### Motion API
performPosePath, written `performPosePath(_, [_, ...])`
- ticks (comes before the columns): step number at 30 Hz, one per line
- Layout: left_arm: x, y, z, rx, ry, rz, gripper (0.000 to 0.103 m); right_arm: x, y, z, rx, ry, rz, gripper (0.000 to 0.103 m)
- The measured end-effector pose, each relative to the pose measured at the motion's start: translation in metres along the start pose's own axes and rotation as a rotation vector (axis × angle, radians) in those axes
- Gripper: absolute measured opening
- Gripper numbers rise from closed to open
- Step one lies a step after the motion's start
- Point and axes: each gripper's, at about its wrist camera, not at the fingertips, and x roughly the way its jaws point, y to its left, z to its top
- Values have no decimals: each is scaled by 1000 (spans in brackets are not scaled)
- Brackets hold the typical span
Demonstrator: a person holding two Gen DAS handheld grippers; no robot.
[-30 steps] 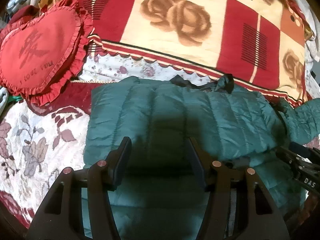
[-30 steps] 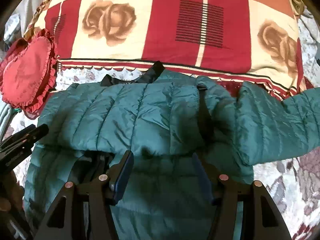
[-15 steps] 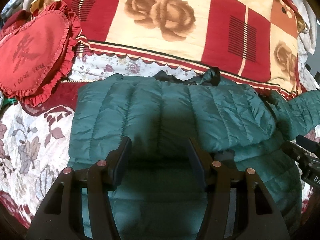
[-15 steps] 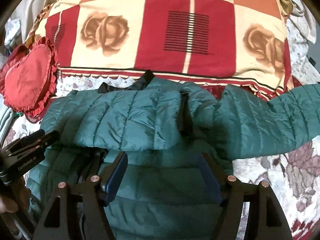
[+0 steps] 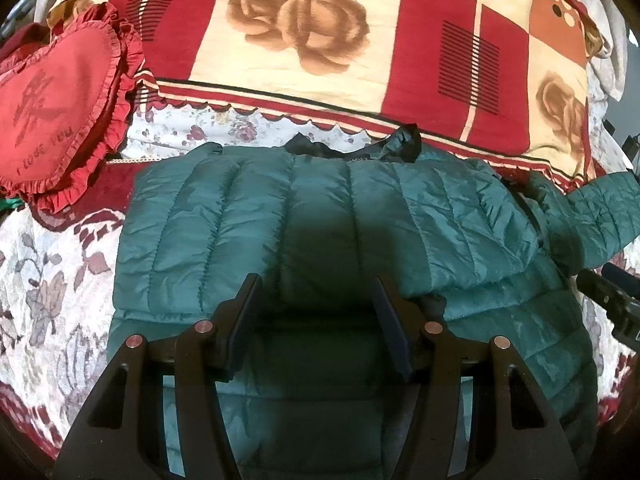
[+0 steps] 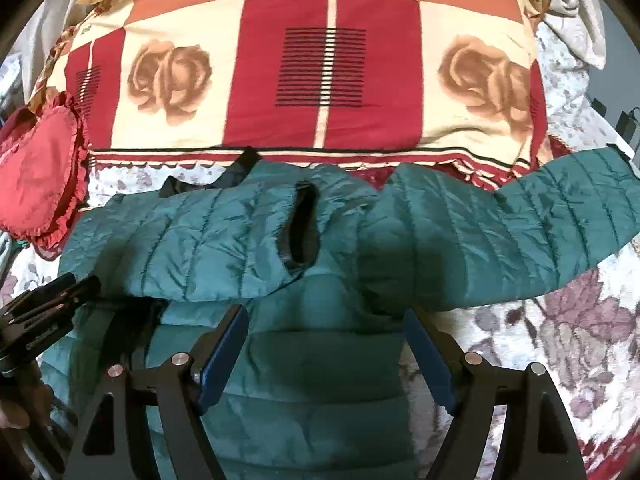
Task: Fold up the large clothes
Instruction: 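Grasp the cuff of the other sleeve with the right tool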
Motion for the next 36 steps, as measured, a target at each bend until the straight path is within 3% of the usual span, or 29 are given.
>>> performPosePath(15, [0,24,-7,-64,23,-9,57,5,-47,4,-14,5,-138,78])
performPosePath(27, [3,26,-14,-67,42,-12,57,2,-121,25,28,-4,-280,78])
performPosePath(36, [6,27,-17,-76,55,-17,57,-5,-198,47,107,4,-448,79])
